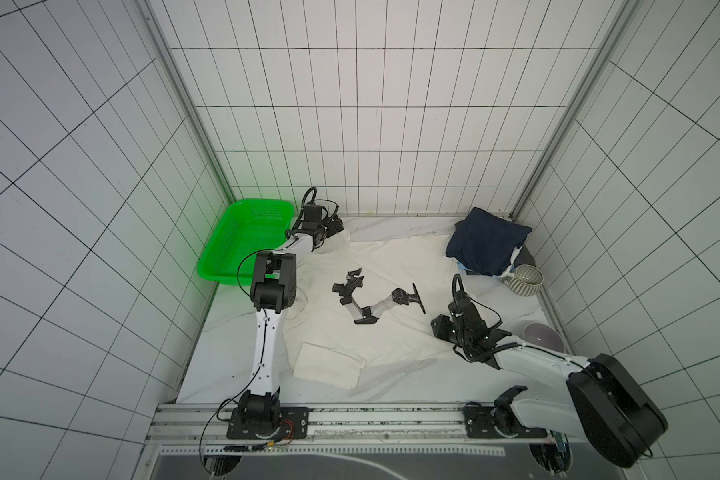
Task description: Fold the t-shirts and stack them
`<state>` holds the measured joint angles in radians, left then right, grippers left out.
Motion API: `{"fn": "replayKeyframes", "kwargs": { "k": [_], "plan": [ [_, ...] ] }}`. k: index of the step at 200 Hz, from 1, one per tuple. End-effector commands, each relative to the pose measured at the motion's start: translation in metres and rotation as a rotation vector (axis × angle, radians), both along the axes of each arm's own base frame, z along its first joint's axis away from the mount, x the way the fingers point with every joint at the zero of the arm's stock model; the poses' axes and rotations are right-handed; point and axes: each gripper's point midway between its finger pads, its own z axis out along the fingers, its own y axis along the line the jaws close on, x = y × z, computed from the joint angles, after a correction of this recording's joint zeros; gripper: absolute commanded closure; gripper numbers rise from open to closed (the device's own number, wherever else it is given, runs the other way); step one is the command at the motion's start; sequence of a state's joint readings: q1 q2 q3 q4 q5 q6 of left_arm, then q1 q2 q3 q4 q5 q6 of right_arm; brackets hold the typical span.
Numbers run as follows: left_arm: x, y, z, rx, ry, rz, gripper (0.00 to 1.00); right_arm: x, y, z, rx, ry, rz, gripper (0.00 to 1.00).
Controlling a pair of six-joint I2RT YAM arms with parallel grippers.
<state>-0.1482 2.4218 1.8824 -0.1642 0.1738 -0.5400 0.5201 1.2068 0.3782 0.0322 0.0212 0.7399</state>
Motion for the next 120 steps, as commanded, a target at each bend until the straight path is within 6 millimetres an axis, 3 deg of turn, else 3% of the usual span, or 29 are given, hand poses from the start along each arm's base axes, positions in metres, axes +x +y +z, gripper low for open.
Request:
{"fn": "replayKeyframes", "kwargs": {
  "k": [1,24,44,74,91,120],
  "plan": [
    [-0.025,-0.001,0.083,0.064,-0.075,-0.050,0.03,-0.006,-0.017,0.020,-0.127,0.057,-0.017,0.59],
    [-0.084,0.008,0.115,0.120,-0.026,-0.075,0.03,-0.021,-0.049,0.033,-0.201,0.059,-0.111,0.51],
    [-0.152,0.011,0.116,0.157,0.019,-0.097,0.03,-0.037,-0.076,0.035,-0.181,0.106,-0.271,0.47],
    [-0.266,0.022,0.086,0.213,0.113,-0.060,0.03,-0.050,-0.089,0.036,-0.115,0.123,-0.387,0.43],
    [-0.321,0.027,0.063,0.247,0.147,-0.033,0.03,-0.050,-0.110,0.043,-0.128,0.088,-0.504,0.38],
    [-0.391,0.029,0.038,0.272,0.179,-0.007,0.08,-0.047,-0.136,0.047,-0.151,0.074,-0.624,0.33]
  ]
}}
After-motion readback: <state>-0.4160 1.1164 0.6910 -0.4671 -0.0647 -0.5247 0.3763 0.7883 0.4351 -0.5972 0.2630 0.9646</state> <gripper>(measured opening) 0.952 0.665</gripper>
